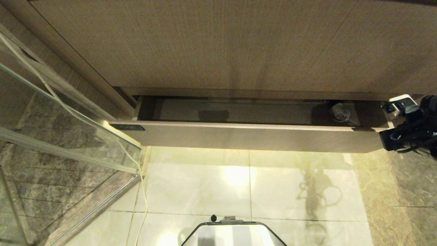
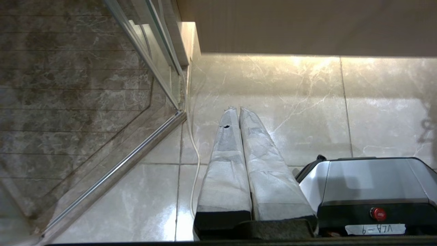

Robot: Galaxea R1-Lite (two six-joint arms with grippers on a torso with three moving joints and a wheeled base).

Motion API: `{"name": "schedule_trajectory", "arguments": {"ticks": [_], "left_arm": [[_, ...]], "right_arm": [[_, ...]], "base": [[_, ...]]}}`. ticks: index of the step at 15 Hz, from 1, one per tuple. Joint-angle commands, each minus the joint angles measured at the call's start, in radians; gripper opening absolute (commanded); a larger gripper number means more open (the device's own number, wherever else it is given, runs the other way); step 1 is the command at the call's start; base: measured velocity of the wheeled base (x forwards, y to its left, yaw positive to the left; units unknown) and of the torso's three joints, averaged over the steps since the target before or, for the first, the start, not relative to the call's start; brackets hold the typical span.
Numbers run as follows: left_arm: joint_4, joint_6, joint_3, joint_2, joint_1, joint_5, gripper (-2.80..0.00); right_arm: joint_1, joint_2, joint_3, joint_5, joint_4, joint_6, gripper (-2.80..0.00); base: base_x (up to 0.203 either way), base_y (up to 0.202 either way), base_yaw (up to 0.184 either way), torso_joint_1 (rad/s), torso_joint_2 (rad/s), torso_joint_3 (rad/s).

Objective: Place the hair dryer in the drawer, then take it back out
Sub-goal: Close the drawer, then pull open the drawer

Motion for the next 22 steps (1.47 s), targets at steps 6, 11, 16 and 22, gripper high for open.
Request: {"name": "schedule_trajectory", "arguments": {"ticks": [6, 11, 16, 22], "left_arm": [[0.000, 0.000, 0.002, 0.000, -0.001, 0.000, -2.80], [0.000, 0.000, 0.002, 0.000, -0.001, 0.000, -2.80], [0.000, 0.000, 0.002, 0.000, -0.001, 0.000, -2.80], [0.000, 0.000, 0.000, 0.000, -0.001, 0.000, -2.80]], "right_arm": [[0.000, -0.156, 0.090, 0.035, 0.051, 0.000, -2.80], [0.000, -0.197, 0.132, 0.059, 0.075, -0.005, -2.80], [0.009, -0.479, 0.312, 0.084, 0.119, 0.027, -2.80], [0.054, -0.890, 0.548, 0.096, 0.215, 0.150, -2.80]], "base": [[0.000, 0.000, 0.000, 0.000, 0.00, 0.000], [0.000, 0.000, 0.000, 0.000, 0.00, 0.000], [0.000, 0.000, 0.000, 0.000, 0.00, 0.000], [0.000, 0.000, 0.000, 0.000, 0.00, 0.000]]}}
